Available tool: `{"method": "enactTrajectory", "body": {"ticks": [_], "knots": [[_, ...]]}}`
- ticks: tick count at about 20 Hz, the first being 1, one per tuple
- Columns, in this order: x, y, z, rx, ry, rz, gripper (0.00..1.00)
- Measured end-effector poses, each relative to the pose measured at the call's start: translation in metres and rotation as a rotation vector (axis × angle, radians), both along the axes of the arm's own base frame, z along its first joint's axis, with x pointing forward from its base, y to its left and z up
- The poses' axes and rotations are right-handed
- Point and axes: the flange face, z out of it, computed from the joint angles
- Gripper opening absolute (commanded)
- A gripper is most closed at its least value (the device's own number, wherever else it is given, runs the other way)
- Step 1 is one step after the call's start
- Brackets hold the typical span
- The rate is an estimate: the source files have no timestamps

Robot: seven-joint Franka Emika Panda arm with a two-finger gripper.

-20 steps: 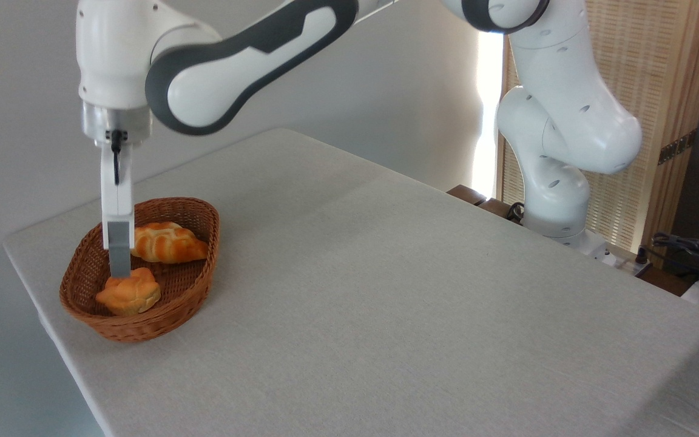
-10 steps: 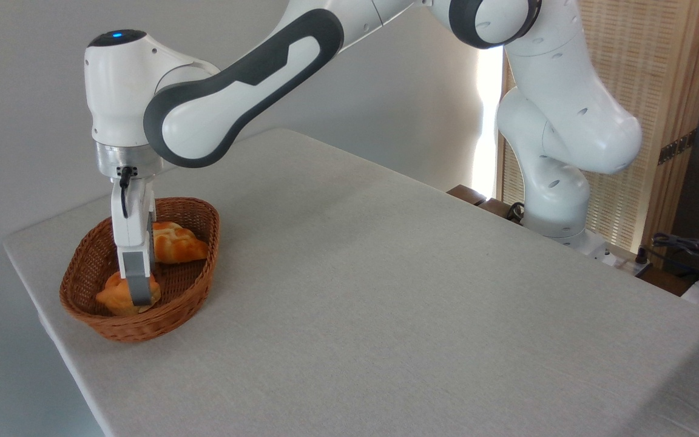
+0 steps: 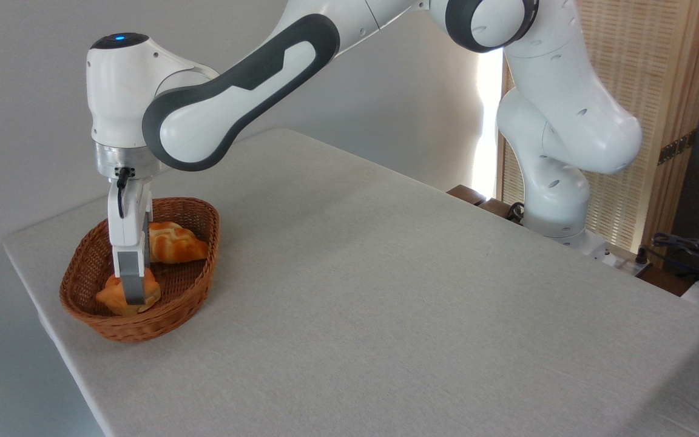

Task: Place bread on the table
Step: 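Lower the gripper onto the round orange bun and close on it, then lift the bun out of the basket and carry it onto the table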

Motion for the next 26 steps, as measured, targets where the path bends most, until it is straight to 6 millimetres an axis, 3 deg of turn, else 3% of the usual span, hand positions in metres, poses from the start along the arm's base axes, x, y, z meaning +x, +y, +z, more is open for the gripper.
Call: {"method": "enactTrajectory", "body": {"ticks": [8,11,14,17,20,23,26], "knots": [[0.000,0.000,0.000,-0.001,-0.001,-0.001,0.25],[0.000,0.000,0.001,-0.002,-0.003,0.002,0.32],[-0.001,-0.007,0.009,-0.015,-0.014,0.004,0.32],[-0.008,-0.018,0.029,-0.032,-0.040,-0.005,0.32],[-0.015,-0.012,0.055,-0.015,-0.050,0.005,0.37],[-0.027,0.008,0.084,0.044,-0.012,0.032,0.42],[-0.042,0.041,0.112,0.125,0.051,0.064,0.47]]}}
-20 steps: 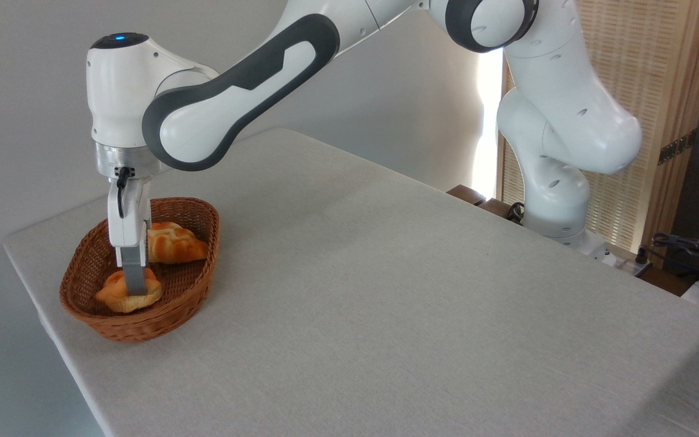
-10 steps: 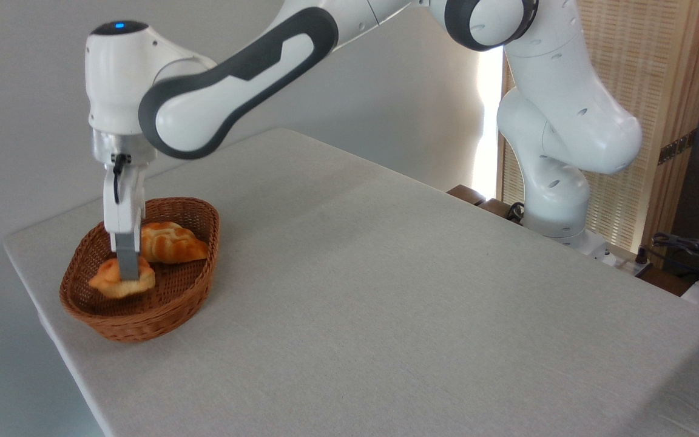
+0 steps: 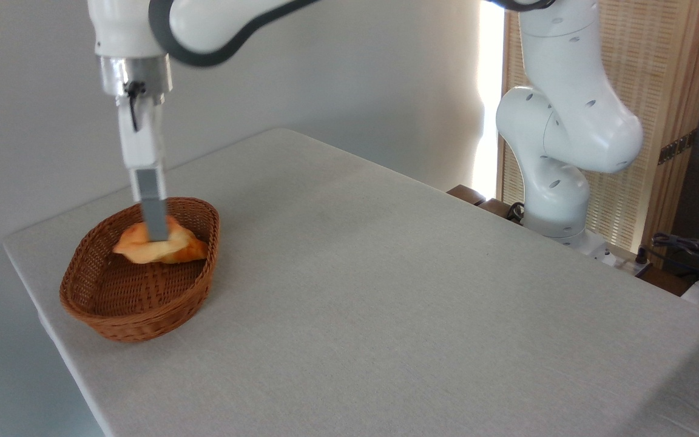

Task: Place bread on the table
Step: 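Lift the bun out of the basket and carry it onto the table, then open the gripper to release the bun and raise the gripper away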

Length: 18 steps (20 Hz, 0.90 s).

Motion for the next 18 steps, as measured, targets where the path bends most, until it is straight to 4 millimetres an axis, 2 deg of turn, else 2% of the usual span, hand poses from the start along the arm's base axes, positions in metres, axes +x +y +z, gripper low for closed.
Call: {"method": "enactTrajectory", "body": {"ticks": [1,3,6,9,13,18], "knots": [[-0.005,0.011,0.004,0.031,0.034,0.000,0.55],[-0.009,0.033,0.000,0.076,0.090,-0.016,1.00],[-0.009,0.061,-0.023,0.112,0.144,-0.041,1.00],[-0.027,0.078,-0.039,0.145,0.189,-0.044,1.00],[-0.050,0.080,-0.055,0.172,0.227,-0.050,1.00],[-0.052,0.079,-0.056,0.175,0.231,-0.052,1.00]]}}
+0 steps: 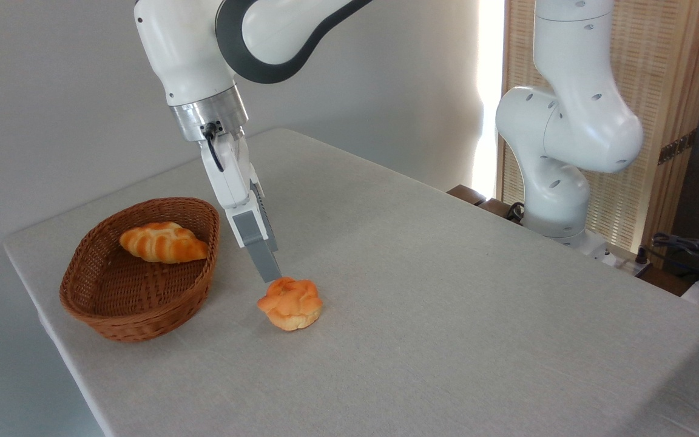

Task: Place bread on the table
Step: 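Open the gripper to release the bun and raise the gripper away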

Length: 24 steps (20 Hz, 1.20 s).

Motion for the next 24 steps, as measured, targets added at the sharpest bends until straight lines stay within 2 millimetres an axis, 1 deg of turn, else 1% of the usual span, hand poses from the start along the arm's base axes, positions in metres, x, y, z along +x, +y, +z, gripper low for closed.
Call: {"method": "enactTrajectory", "body": {"ticks": [2,3,4,7,9,11,13,14,15,17,24], "knots": [[0.001,0.000,0.005,-0.003,-0.013,0.005,1.00],[0.003,0.001,0.012,-0.006,-0.028,0.017,1.00],[0.006,0.004,0.023,-0.011,-0.053,0.046,1.00],[0.015,0.027,0.063,-0.028,-0.144,0.190,1.00],[0.017,0.048,0.086,-0.062,-0.161,0.315,1.00],[0.020,0.078,0.105,-0.132,-0.155,0.417,1.00],[0.024,0.106,0.125,-0.175,-0.173,0.479,1.00],[0.022,0.113,0.132,-0.179,-0.167,0.494,1.00],[0.020,0.115,0.136,-0.176,-0.152,0.501,1.00],[0.017,0.114,0.138,-0.170,-0.132,0.500,1.00],[0.015,0.111,0.136,-0.172,-0.111,0.540,1.00]]}}
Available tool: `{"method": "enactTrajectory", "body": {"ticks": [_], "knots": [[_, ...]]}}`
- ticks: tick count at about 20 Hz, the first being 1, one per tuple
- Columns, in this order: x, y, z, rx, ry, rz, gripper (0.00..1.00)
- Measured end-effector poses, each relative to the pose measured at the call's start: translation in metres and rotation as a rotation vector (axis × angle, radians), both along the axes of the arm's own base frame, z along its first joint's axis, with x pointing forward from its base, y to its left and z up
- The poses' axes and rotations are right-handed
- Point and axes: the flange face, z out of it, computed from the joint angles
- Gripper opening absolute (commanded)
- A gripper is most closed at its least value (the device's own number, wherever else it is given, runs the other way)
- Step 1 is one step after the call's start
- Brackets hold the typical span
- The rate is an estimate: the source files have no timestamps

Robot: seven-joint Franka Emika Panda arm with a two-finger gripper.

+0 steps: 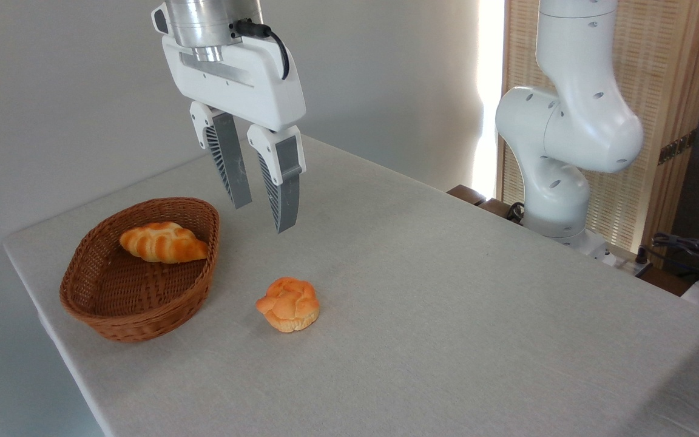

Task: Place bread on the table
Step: 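Open the gripper to release the bun and raise the gripper away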

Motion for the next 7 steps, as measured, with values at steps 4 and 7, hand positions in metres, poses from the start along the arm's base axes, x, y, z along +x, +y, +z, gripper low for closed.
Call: {"method": "enactTrajectory", "body": {"ticks": [4,7], "knots": [[0.0003,0.0036,-0.0002,-0.024,0.003,0.018,1.00],[0.0005,0.0044,-0.0004,-0.026,0.003,0.020,1.00]]}}
